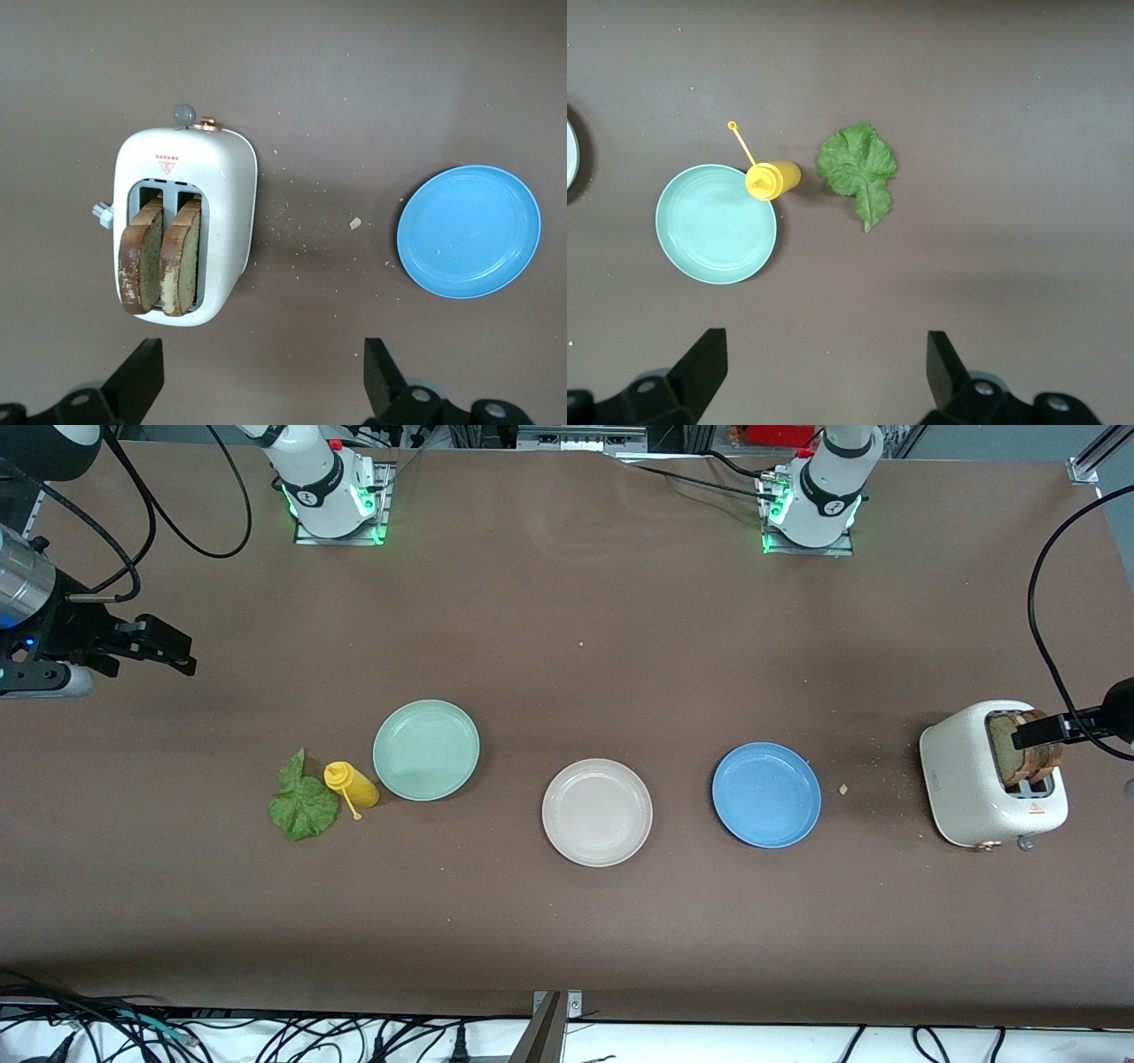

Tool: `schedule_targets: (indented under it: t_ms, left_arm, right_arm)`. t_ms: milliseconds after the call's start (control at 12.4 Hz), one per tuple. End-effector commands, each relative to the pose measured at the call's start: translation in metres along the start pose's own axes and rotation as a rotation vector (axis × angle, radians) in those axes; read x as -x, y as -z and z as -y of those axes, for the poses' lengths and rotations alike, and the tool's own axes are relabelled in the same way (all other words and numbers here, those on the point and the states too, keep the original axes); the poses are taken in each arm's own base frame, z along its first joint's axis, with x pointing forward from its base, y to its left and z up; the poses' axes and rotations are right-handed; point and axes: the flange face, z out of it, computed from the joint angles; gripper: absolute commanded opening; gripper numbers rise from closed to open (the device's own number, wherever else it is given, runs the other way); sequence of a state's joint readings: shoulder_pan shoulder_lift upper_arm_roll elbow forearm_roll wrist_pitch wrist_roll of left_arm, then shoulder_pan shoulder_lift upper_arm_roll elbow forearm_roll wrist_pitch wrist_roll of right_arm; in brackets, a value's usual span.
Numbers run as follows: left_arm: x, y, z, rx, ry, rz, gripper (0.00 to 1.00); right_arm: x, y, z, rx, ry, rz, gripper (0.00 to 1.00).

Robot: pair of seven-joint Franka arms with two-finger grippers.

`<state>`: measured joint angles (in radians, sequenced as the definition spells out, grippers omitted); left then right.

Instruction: Make sandwich in beige plate with both arms

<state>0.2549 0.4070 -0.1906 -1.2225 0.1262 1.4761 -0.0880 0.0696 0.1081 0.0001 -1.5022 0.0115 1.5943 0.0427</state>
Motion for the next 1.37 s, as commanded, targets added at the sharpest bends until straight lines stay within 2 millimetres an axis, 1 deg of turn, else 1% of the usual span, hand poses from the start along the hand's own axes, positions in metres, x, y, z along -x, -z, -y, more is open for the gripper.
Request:
schedule_targets:
  t_ms: [0, 81, 242, 403, 484, 565, 645, 726, 807, 887, 1049, 1291]
  left_arm:
    - [-0.003, -0.004, -0.002, -0.028, -0.03, 0.002, 0.99]
    - [-0.003, -0.004, 0.002, -0.029, -0.025, 0.002, 0.99]
    - [-0.003, -0.007, 0.0, -0.032, -0.05, 0.008, 0.99]
    - [-0.01, -0.023, 0.006, -0.028, -0.059, 0.033, 0.99]
    - [-0.011, -0.028, 0.012, -0.027, -0.077, 0.044, 0.98]
    - [-0.013, -0.04, 0.02, -0.024, -0.069, 0.061, 0.97]
    - [-0.016, -0.05, 0.02, -0.023, -0.071, 0.06, 0.97]
    - [-0.015, -0.06, 0.022, -0.024, -0.071, 0.061, 0.97]
    - [-0.013, -0.065, 0.028, -0.024, -0.075, 0.068, 0.97]
    - [-0.01, -0.067, 0.038, -0.02, -0.098, 0.077, 0.97]
    - [0.003, -0.072, 0.061, -0.015, -0.116, 0.088, 0.96]
    - [0.005, -0.076, 0.066, -0.013, -0.118, 0.084, 0.97]
  right_arm:
    - [0.003, 0.006, 0.002, -0.018, -0.013, -0.006, 1.0]
    - [0.003, 0.006, 0.002, -0.018, -0.012, -0.007, 1.0]
    - [0.003, 0.01, 0.004, -0.019, -0.007, -0.02, 1.0]
    - [0.002, 0.009, 0.002, -0.02, -0.001, -0.017, 1.0]
    - [0.002, 0.008, 0.002, -0.02, -0.003, -0.012, 1.0]
    - [0.003, 0.007, 0.001, -0.019, -0.006, -0.006, 1.0]
    - [0.001, 0.004, 0.0, -0.019, -0.003, 0.0, 1.0]
    - [0.001, 0.004, -0.002, -0.02, -0.006, 0.0, 1.0]
    - [0.001, 0.004, 0.0, -0.019, -0.004, -0.003, 1.0]
    - [0.0, 0.005, 0.001, -0.019, -0.006, -0.004, 1.0]
    - [0.0, 0.005, 0.001, -0.021, -0.006, -0.004, 1.0]
    - [0.0, 0.005, 0.001, -0.019, -0.001, -0.008, 1.0]
